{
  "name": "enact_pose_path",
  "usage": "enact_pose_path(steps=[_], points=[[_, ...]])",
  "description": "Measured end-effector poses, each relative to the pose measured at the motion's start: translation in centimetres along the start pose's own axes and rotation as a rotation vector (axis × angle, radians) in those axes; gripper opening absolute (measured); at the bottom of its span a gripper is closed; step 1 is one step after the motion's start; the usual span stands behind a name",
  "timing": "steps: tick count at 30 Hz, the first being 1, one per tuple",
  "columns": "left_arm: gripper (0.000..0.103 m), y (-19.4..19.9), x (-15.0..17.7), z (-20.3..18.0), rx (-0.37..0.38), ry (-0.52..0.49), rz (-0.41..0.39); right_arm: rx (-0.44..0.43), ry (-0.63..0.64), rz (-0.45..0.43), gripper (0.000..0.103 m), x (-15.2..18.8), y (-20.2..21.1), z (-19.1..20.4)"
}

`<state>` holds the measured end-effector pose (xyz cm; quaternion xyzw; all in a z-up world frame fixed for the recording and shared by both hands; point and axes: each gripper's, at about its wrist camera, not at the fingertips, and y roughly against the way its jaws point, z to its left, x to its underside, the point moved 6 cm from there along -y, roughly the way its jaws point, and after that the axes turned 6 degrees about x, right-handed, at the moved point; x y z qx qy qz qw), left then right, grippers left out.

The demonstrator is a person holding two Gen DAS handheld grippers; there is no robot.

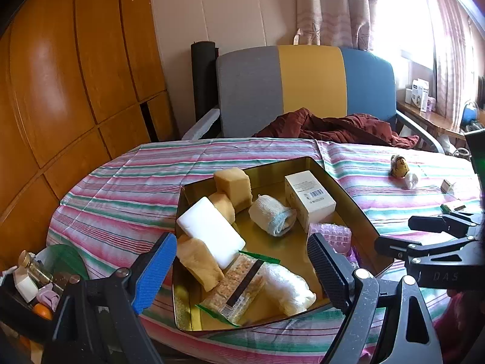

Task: Organize objects
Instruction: 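Withdraw both grippers from the tray toward the remaining items, then grasp the green-labelled medicine box with the right gripper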

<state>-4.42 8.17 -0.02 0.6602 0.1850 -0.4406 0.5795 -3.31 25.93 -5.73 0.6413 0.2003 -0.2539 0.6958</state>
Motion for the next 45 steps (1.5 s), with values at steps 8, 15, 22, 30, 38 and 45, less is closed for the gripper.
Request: enact_pose_path(steps=[8, 15, 22, 30, 38, 45], points=[[0.093, -0.4, -0.3, -1.1, 0.021, -0.024, 0.002, 0.047, -0.038, 0.019, 0.08, 0.0, -0.5, -2.6], [0.094, -1.0, -1.7, -3.3, 0.07, -0.064, -0.011, 0.119, -0.098, 0.055, 0.08, 0.0, -1.1, -7.0], [0.095, -2.0, -3.1, -6.6, 0.136, -0.115, -0.011, 0.211, -0.194, 0.097, 0.08, -0.1, -1.1, -13.7], [0.095, -3.9, -4.8, -11.8, 0.244, -0.157, 0.019, 0.346, -0.357, 0.12, 0.08, -0.7, 0.2, -24.7], [0.095, -6.8, -6.3, -17.4, 0.361, -0.151, 0.103, 0.434, -0.514, 0.116, 0.08, -1.5, 0.5, -34.1], [0.095, -9.4, -6.9, -21.8, 0.412, -0.149, 0.165, 0.476, -0.72, 0.048, 0.08, -2.2, -0.1, -42.5]])
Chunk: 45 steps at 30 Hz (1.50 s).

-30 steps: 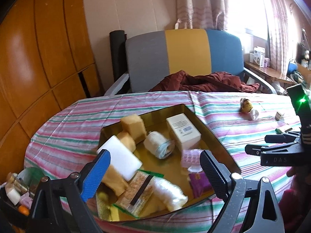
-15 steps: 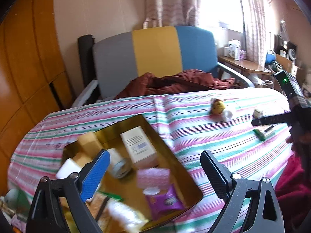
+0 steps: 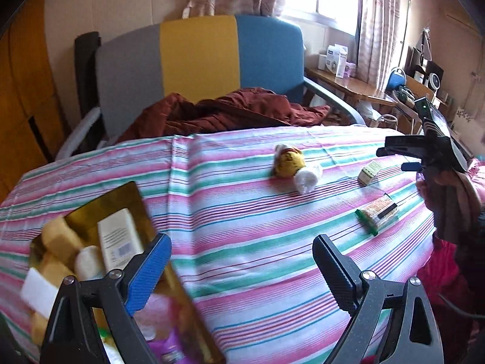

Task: Organize objects
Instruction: 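Grasp the green-labelled medicine box with the right gripper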

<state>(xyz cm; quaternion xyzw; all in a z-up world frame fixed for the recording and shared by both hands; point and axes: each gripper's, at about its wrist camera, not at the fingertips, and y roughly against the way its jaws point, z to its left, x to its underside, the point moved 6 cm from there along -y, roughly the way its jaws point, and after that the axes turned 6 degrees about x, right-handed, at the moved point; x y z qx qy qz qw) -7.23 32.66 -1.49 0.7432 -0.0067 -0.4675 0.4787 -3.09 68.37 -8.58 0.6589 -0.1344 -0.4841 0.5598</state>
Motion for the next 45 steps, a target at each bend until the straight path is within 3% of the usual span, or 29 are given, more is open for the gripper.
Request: enact_pose_path(steps=[7, 18, 27, 29, 33, 45], points=[[0.095, -4.6, -1.5, -1.9, 0.038, 0.027, 0.062, -0.033, -0.056, 0.009, 0.081, -1.4, -3.9, -0.8], [0.094, -11.5, -2.8, -4.1, 0.086, 0.037, 0.15, -0.069, 0.283, 0.046, 0.085, -0.2, -6.2, 2.8], [0.094, -15.0, -3.7, -4.8, 0.135, 0.037, 0.163, 0.004, 0.414, 0.078, 0.085, 0.7, -7.9, 3.5], [0.09, -15.8, -3.9, -5.0, 0.141, 0.032, 0.162, 0.011, 0.416, 0.074, 0.076, 0.7, -8.0, 3.4], [0.077, -17.6, -3.7, -5.6, 0.173, 0.048, 0.193, -0.015, 0.382, 0.075, 0.076, 0.2, -7.4, 3.0], [0.079, -21.3, -5.1, -6.4, 0.161, 0.115, 0.185, -0.016, 0.456, 0.042, 0.076, 0.4, -6.5, 5.3]])
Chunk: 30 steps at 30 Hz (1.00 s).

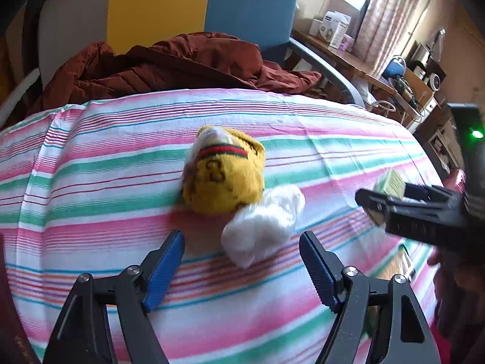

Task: Organize objects
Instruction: 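Grasp the green-labelled medicine box with the right gripper, then grasp the plastic-wrapped ball with the left gripper while the right holds the box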

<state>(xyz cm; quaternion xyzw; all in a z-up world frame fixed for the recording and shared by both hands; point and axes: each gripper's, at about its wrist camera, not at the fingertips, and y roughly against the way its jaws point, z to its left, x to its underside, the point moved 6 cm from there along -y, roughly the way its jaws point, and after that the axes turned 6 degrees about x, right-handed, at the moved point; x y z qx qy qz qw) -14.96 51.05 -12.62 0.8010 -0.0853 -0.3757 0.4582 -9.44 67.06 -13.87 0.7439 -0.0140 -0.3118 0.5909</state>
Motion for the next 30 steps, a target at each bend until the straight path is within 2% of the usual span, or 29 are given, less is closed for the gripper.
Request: enact_pose_path(steps=[4, 6, 7, 8, 12, 14, 20, 26, 30], points=[[0.076, -1.3, -0.9, 0.1, -0.006, 0.054, 0.0, 0.005, 0.012, -0.009, 0.076, 0.0, 0.3, 0.2], [0.063, -1.6, -1.2, -0.2, -0.004, 0.048, -0.009, 0.009, 0.018, -0.012, 0.076, 0.1, 0.5, 0.2], [0.045, -1.7, -1.2, -0.3, -0.011, 0.039, -0.011, 0.009, 0.021, -0.013, 0.076, 0.1, 0.5, 0.3], [0.04, -1.7, -1.0, -0.4, -0.019, 0.02, -0.009, 0.008, 0.022, -0.014, 0.076, 0.2, 0.5, 0.3], [0.039, -0.3, 0.9, -0.6, 0.005, -0.01, -0.012, -0.01, 0.034, -0.021, 0.076, 0.2, 0.7, 0.7], [0.039, 0.9, 2.7, -0.3, 0.005, -0.028, -0.019, -0.046, 0.05, -0.035, 0.076, 0.2, 1.3, 1.4], [0.04, 4.4, 8.1, 0.4, -0.057, -0.141, -0.06, -0.183, 0.142, -0.054, 0.076, 0.9, 2.8, 5.7], [0.039, 4.9, 9.4, 0.8, -0.112, -0.172, -0.078, -0.212, 0.261, -0.025, 0.076, 2.9, 2.6, 9.7], [0.039, 4.8, 9.4, 0.7, -0.138, -0.176, -0.081, -0.204, 0.302, -0.008, 0.076, 3.7, 2.0, 10.8]])
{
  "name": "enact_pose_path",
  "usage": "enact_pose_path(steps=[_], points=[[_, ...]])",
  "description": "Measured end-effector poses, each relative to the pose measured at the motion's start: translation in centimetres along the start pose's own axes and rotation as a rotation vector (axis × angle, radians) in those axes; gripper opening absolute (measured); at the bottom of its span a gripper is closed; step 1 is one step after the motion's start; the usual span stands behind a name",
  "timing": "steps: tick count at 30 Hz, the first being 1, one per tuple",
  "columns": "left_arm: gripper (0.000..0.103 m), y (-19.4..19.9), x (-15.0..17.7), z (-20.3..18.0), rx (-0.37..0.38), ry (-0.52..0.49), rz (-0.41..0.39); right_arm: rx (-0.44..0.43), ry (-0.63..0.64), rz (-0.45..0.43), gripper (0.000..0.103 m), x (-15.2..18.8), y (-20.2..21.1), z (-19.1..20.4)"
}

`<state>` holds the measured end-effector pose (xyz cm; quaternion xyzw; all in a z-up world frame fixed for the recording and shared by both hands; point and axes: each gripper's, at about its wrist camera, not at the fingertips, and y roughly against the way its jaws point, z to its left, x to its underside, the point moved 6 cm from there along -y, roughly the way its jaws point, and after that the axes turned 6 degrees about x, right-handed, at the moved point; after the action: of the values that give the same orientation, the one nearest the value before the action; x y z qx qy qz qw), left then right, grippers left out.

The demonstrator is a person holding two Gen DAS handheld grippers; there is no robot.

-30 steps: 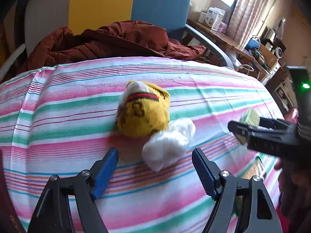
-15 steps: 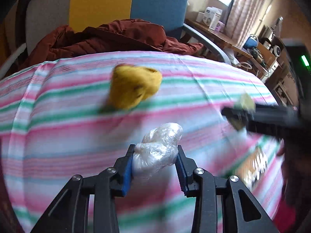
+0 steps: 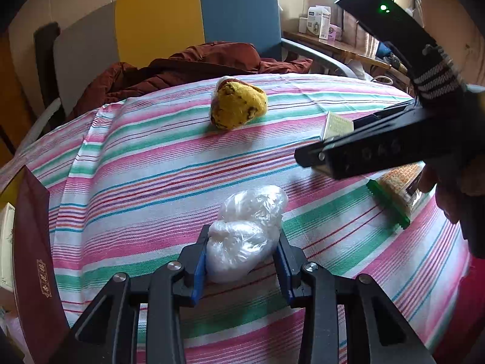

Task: Organize objects
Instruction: 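Grasp the plastic-wrapped ball with the left gripper while the right holds the box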

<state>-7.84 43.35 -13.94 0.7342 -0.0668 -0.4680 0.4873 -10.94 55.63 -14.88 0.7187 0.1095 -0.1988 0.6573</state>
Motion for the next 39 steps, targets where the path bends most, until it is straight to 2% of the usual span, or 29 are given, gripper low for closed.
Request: enact_pose_path(steps=[26, 28, 39], points=[[0.037, 0.5, 0.0, -0.2, -0.025, 0.02, 0.004, 0.021, 0.025, 0.007, 0.076, 0.3, -0.5, 0.2], [0.037, 1.3, -0.1, -0.2, -0.029, 0.019, 0.002, 0.016, 0.022, 0.005, 0.076, 0.4, -0.4, 0.2], [0.037, 10.5, -1.4, 1.7, -0.085, 0.015, -0.134, 0.001, 0.061, 0.017, 0.076, 0.9, -0.1, 3.0]])
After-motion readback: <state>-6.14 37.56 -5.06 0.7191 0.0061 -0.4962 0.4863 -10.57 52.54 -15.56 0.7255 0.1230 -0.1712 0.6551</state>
